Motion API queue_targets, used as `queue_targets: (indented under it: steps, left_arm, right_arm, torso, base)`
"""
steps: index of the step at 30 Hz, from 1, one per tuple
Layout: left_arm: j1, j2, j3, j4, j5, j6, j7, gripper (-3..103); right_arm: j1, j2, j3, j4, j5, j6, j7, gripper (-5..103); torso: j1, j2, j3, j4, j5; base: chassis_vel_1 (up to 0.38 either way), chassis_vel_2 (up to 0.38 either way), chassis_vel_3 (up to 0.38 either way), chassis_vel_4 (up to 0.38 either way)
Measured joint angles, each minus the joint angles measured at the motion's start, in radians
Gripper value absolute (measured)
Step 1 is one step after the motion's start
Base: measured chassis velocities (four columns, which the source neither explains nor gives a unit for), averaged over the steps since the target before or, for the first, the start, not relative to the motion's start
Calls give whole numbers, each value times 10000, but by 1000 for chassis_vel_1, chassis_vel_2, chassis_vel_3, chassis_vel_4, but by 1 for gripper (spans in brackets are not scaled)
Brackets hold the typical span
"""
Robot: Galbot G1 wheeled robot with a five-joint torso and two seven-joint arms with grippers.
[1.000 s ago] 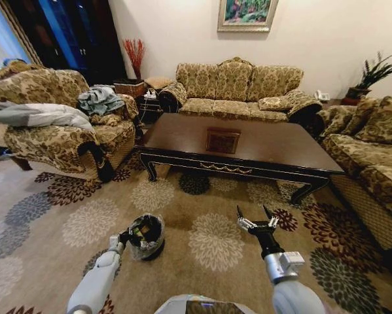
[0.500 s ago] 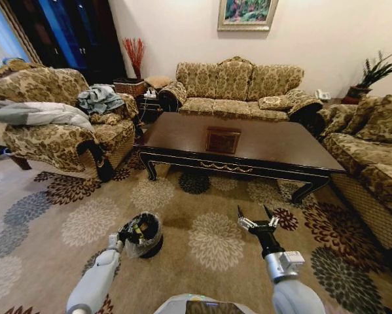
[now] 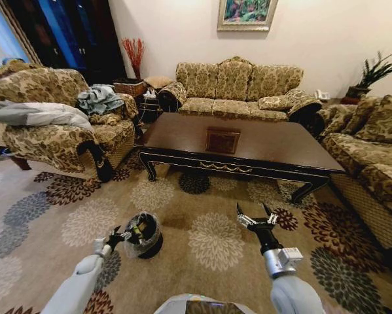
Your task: Move to the front of the table and place the trash on the table into the trash bin.
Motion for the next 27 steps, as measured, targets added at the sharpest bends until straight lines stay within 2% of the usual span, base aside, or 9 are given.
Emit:
queue_targets:
  steps: [3, 8, 10, 11, 14, 15, 18, 21, 27]
  left_arm:
    - [370, 94, -282, -617, -19, 60, 607, 100]
    - [1181, 112, -825, -2037, -573, 271, 539, 100]
    - [1915, -5, -1330, -3436, -985, 409, 111, 100]
    - [1915, -5, -1330, -3436, -985, 409, 111, 100]
    - [3337, -675, -2225, -6313, -1545, 694, -1130, 100]
    - [3337, -675, -2225, -6313, -1545, 694, -1130, 100]
    - [4451, -1504, -2696, -9058, -1569, 1182, -2437, 100]
    - [4887, -2086, -2880, -10433, -1173, 1444, -3075, 100]
    - [5341, -2847, -2824, -12170, 29, 1669, -3271, 100]
  right_arm:
    - [74, 14, -74, -9, 34, -12, 1, 100]
    - [85, 43, -40, 0, 93, -10, 23, 100]
    - [23, 114, 33, 29, 77, 18, 24, 100]
    - [23, 114, 33, 29, 77, 18, 24, 100]
    - [-376, 333, 586, -225, -552, 616, -359, 100]
    - [-376, 333, 586, -225, -552, 616, -359, 100]
    - [-968, 769, 1670, -434, -940, 1456, -1512, 100]
    - [-1370, 1063, 2030, 9, -889, 1640, -1711, 100]
    - [-1869, 1597, 2503, 839, -661, 1670, -1868, 100]
  torso:
    - [7, 8, 7, -2, -4]
    - [10, 16, 12, -2, -7]
    - [11, 20, 13, 0, 1]
    - [11, 20, 13, 0, 1]
    - [13, 28, 16, -1, 1]
    - [13, 28, 16, -1, 1]
    - [16, 30, 18, 0, 3]
    - [16, 34, 19, -1, 3]
    - [18, 39, 22, -2, -5]
  base:
    - [0, 0, 0, 0]
    - [0, 0, 0, 0]
    - [0, 0, 0, 0]
    - [0, 0, 0, 0]
    - [0, 0, 0, 0]
    - [0, 0, 0, 0]
    - [0, 0, 0, 0]
    - [0, 0, 0, 0]
    - [0, 0, 0, 0]
